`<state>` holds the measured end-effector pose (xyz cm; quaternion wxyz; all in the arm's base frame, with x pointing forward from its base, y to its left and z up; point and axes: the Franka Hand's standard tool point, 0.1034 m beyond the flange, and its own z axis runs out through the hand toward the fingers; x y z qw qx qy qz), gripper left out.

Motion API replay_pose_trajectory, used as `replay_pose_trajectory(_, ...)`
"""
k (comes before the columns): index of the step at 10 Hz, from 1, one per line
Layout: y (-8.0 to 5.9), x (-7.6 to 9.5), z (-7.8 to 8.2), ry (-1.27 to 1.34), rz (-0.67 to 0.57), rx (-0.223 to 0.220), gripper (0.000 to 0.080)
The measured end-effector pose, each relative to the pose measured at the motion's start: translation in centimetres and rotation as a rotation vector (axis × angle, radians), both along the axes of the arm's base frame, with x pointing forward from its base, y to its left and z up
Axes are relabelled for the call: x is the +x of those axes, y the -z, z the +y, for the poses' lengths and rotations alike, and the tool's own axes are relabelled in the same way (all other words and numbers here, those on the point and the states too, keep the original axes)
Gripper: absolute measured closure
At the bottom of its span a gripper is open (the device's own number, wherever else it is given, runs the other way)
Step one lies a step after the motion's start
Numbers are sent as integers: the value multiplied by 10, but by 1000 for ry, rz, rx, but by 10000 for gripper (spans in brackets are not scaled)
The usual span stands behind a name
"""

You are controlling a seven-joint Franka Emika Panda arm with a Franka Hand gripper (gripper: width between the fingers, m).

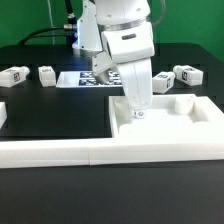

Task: Assemble square table

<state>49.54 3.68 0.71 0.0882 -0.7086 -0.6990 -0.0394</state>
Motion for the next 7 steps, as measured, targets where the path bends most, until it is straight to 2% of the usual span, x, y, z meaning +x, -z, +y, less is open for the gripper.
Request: replay_pose_trajectory(7,-2,0,1,18,3,-3,151)
